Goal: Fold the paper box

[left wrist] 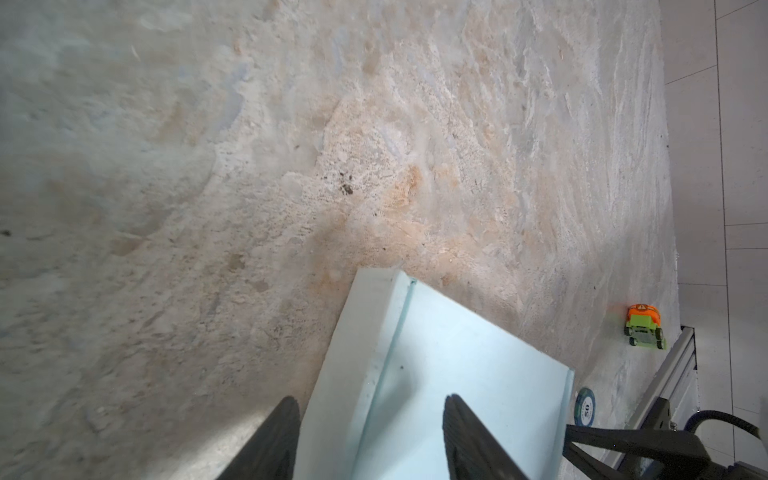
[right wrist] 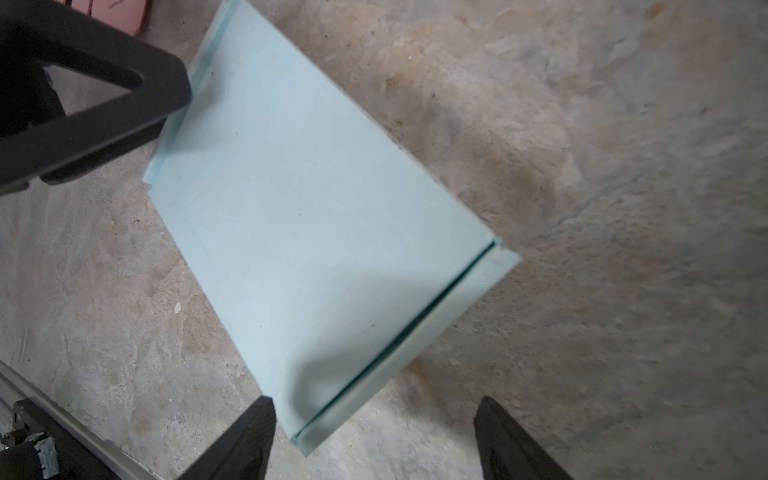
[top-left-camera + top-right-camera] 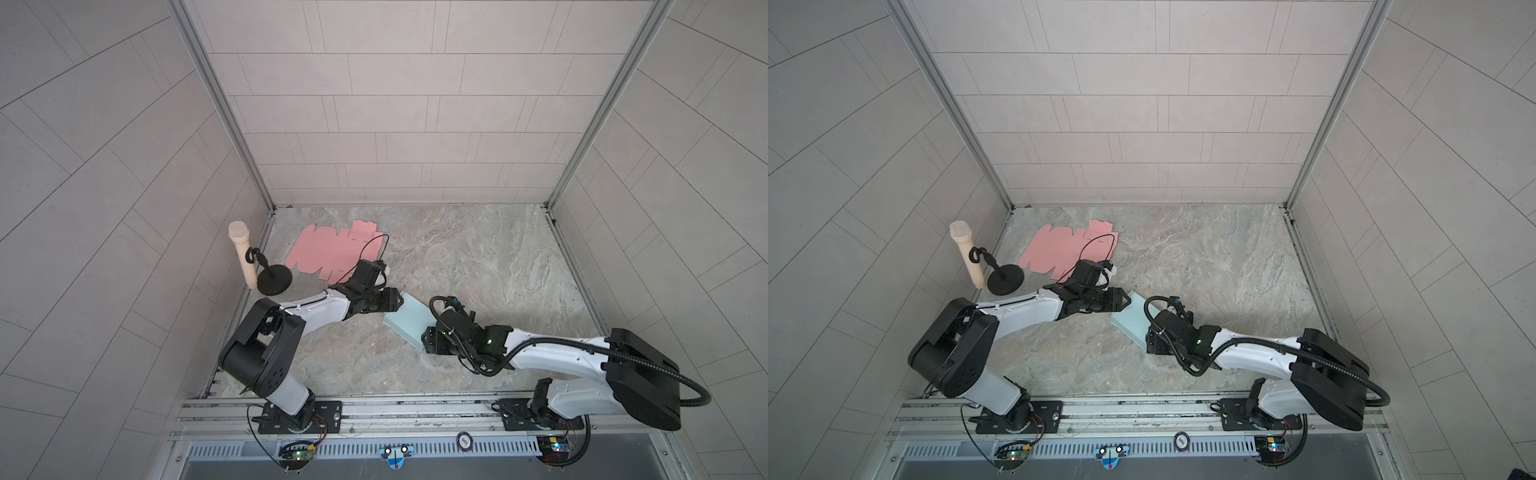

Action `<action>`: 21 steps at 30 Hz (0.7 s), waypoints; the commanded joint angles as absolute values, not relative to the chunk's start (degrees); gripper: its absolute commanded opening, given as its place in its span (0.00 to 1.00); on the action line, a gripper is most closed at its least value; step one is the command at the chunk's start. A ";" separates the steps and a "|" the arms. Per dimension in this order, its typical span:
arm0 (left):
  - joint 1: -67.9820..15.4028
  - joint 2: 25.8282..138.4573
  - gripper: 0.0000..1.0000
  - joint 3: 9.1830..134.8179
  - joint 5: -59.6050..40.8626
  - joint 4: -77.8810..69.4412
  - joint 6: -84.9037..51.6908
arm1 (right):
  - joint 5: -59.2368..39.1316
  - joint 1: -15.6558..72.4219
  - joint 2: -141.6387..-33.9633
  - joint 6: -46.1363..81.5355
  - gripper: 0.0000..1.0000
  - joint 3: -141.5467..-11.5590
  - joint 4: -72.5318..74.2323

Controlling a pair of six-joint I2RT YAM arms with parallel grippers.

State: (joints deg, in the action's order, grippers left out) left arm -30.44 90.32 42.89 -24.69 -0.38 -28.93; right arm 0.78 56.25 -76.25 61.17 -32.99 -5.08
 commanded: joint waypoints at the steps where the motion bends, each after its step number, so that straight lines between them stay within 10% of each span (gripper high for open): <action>1: -31.68 88.67 0.58 40.65 -25.73 -3.27 -30.05 | 1.21 56.11 -76.90 62.47 0.77 -33.49 -2.35; 21: -40.15 79.19 0.55 30.52 -23.82 -6.88 -35.45 | -2.23 46.79 -74.48 55.58 0.76 -31.52 -5.03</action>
State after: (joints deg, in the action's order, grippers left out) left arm -39.05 80.03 31.55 -24.95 -5.52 -34.17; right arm -1.23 47.48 -74.00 57.21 -31.16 -3.75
